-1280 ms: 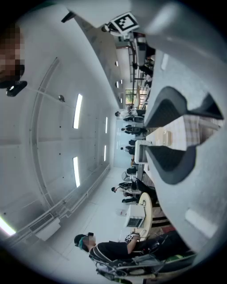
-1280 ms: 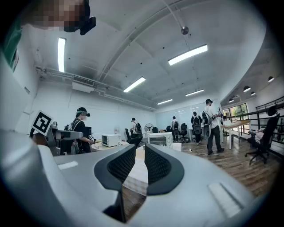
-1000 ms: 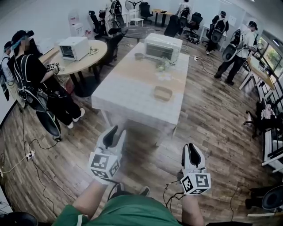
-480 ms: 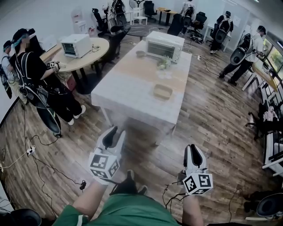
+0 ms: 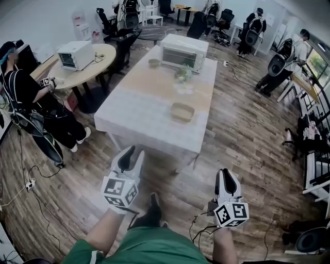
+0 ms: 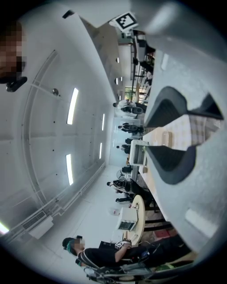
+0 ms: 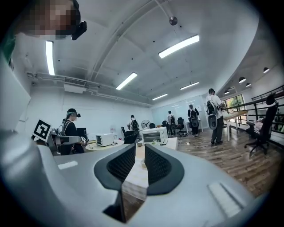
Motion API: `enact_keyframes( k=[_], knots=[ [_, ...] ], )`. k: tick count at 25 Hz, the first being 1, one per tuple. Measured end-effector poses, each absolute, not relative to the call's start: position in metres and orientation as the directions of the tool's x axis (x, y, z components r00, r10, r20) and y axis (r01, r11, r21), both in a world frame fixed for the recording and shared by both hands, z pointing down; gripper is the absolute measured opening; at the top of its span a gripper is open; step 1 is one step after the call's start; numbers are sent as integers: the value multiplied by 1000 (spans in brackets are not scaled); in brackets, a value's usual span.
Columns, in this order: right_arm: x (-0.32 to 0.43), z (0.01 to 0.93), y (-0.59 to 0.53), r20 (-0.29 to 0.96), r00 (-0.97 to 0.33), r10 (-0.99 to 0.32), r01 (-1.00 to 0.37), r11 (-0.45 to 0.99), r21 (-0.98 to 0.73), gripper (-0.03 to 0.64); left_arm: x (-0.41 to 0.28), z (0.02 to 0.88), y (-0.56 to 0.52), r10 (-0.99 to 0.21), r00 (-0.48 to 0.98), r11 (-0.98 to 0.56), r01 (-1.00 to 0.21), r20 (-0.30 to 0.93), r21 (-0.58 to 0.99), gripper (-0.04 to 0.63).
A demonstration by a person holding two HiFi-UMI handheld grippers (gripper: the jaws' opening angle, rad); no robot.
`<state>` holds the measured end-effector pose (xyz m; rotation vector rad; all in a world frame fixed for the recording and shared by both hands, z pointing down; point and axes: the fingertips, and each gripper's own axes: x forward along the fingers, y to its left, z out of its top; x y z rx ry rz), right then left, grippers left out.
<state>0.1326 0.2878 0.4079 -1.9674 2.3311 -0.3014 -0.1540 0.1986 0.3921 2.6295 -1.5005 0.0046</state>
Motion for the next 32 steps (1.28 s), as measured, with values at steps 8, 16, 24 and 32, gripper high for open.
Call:
enact_keyframes(
  k=[8, 16, 24, 32],
  knots=[
    [148, 415, 182, 121, -149, -981, -975, 126, -181, 64, -150, 413, 84, -854, 515, -501, -852, 74, 150, 129],
    [134, 426, 105, 174, -140, -975, -978, 109, -180, 64, -168, 436, 10, -845, 523, -498, -845, 110, 195, 129],
    [120, 431, 65, 206, -170, -964, -968, 125, -216, 64, -179, 436, -24, -842, 525, -501, -845, 120, 186, 129],
    [127, 453, 30, 245, -230, -942, -945, 156, -287, 68, -165, 451, -47, -837, 526, -496, -846, 151, 196, 129]
  ],
)
